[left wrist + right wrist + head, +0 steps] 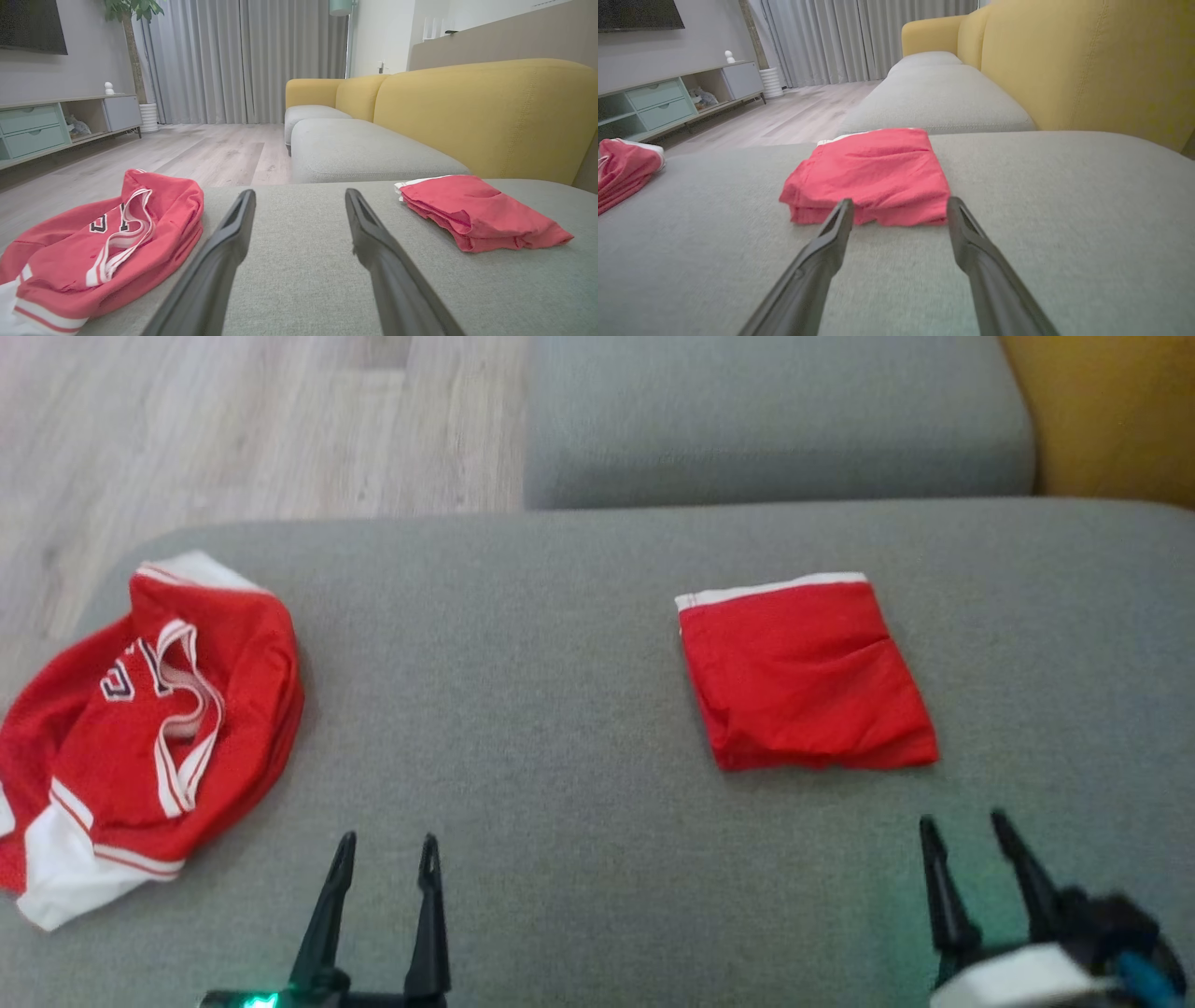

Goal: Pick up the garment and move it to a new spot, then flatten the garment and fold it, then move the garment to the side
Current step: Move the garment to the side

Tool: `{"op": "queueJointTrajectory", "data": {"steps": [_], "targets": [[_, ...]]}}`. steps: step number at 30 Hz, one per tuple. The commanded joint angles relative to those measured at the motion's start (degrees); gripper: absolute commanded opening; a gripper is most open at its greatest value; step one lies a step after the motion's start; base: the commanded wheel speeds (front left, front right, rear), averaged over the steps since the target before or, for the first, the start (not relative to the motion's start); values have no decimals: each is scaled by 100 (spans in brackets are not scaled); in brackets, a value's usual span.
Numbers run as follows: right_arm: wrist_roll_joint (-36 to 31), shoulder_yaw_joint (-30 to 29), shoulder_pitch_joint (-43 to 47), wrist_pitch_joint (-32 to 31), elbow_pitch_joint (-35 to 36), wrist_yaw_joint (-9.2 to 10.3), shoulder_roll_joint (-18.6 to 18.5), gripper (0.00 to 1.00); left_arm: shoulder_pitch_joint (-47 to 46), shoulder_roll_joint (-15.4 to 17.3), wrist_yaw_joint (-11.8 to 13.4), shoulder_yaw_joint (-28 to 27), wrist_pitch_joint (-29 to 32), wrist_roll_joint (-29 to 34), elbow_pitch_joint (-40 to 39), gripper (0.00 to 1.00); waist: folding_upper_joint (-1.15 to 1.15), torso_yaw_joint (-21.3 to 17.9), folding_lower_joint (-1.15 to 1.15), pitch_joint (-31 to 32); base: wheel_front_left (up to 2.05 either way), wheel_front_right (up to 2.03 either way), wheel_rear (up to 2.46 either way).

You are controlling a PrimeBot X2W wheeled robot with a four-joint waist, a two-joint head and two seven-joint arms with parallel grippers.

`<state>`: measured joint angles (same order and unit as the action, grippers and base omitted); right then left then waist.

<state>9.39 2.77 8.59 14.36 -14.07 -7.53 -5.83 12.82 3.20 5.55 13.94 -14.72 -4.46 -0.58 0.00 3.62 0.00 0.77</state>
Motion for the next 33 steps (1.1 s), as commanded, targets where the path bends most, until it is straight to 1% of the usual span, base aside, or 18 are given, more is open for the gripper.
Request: {"op": "queueJointTrajectory", "data": {"steps": [1, 4, 8, 10, 13, 16, 19, 22, 23, 24, 25, 26, 29, 33], "targets": [[-80, 79, -531, 63, 25, 4, -152, 100, -333, -33, 45, -75, -28, 42, -263, 100, 0, 72, 0, -292, 0, 0, 0], [-61, 74, -892, 63, -214, 4, -230, 100, -464, -33, 55, 1, -28, 51, -315, 100, 0, 119, 0, -508, 0, 0, 0], [23, -20, -1754, 56, -931, 4, -418, 100, -757, -33, 81, 149, -28, 61, -371, 100, 0, 231, 0, -853, 0, 0, 0], [39, -45, -2193, -44, -1332, 4, -549, 100, -893, -33, 95, 223, -28, 58, -376, 100, 0, 301, 0, -987, 0, 0, 0], [135, -56, -2769, -394, -1947, 4, -760, 100, -1059, -33, 140, 310, -28, 25, -336, 100, 0, 391, 0, -1129, 0, 0, 0], [410, -5, -3238, -816, -2473, 4, -940, 100, -1180, -33, 201, 398, -28, -36, -316, 100, 0, 468, 0, -1249, 0, 0, 0], [726, 233, -3544, -1184, -2870, 4, -1112, 100, -1252, -33, 252, 476, -28, -98, -276, 100, 0, 521, 0, -1356, 0, 0, 0], [1214, 610, -3673, -1529, -3104, 4, -1175, 100, -1332, -33, 303, 542, -28, -146, -249, 100, 0, 545, 0, -1440, 0, 0, 0], [1402, 756, -3687, -1626, -3124, 4, -1191, 92, -1353, -33, 323, 557, -28, -158, -244, 100, 0, 542, 0, -1459, 0, 0, 0], [1571, 879, -3698, -1687, -3130, 4, -1225, 66, -1371, -33, 343, 566, -28, -174, -242, 100, 0, 533, 0, -1481, 0, 0, 0], [1711, 1008, -3705, -1714, -3116, 4, -1266, 21, -1387, -33, 361, 570, -28, -195, -237, 100, 0, 514, 0, -1507, 0, 0, 0], [1836, 1120, -3715, -1699, -3090, 4, -1312, 0, -1403, -33, 378, 569, -28, -211, -232, 100, 0, 488, 0, -1532, 0, 0, 0], [2142, 1310, -3787, -1508, -3028, 4, -1463, 0, -1464, -33, 400, 560, -28, -248, -231, 100, 0, 351, 0, -1617, 0, 0, 0], [2285, 1486, -4002, -1331, -2971, 4, -1753, 0, -1569, -33, 370, 563, -28, -256, -249, 100, 0, 30, 0, -1804, 0, 0, 0]]}}
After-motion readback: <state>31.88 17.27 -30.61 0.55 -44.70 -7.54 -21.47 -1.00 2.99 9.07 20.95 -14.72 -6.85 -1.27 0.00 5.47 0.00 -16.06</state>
